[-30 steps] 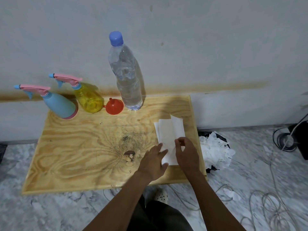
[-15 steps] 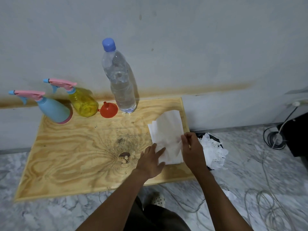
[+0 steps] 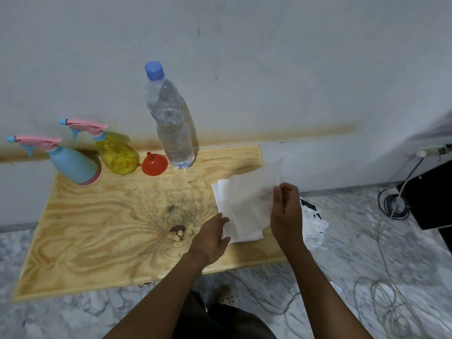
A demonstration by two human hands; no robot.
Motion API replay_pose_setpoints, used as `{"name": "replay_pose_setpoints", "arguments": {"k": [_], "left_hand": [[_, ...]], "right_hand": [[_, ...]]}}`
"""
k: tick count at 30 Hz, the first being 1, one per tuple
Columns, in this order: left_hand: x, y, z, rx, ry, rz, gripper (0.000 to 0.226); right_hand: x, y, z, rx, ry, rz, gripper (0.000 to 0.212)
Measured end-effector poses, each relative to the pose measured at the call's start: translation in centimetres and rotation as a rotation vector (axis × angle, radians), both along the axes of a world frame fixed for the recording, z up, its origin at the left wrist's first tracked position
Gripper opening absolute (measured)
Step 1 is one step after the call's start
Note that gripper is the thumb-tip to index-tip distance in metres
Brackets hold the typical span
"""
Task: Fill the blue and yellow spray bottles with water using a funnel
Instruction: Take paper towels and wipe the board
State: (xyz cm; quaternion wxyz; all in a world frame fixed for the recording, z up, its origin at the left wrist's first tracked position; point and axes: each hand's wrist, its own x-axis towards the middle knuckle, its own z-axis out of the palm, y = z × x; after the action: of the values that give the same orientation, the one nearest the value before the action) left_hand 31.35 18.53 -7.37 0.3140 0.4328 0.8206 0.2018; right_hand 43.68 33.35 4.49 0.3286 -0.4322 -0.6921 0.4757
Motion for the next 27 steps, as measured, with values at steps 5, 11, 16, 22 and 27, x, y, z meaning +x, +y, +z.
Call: {"name": "replay_pose_setpoints", "arguments": {"k": [5, 11, 16, 22, 27], "left_hand": [[0.2, 0.4, -0.2, -0.075, 0.075, -0.052, 0.059], [0.3, 0.6, -0.1, -0.109, 0.069, -0.036, 0.063], [0.5, 0.8, 0.4, -0.068, 0.061, -0.009, 0.073], [2.5, 2.1, 1.1, 0.125, 0.065, 0.204, 0.091], [3.0, 2.8, 0.5, 0.213, 0.091, 0.383, 0.037]], "right_hand": [[-0.6, 0.5, 2.4, 0.033, 0.076, 0.027, 0.006], [-0.9, 0.9, 3.8, -0.002, 0.085, 0.036, 0.010], [-1.4, 0.8, 2.9, -0.074, 0.000, 0.087, 0.009], [-2.4, 0.1, 2.6, -0.246, 0.025, 0.003, 0.009], [-2.8, -0.3, 2.8, -0.250, 0.021, 0.012, 0.009]]}}
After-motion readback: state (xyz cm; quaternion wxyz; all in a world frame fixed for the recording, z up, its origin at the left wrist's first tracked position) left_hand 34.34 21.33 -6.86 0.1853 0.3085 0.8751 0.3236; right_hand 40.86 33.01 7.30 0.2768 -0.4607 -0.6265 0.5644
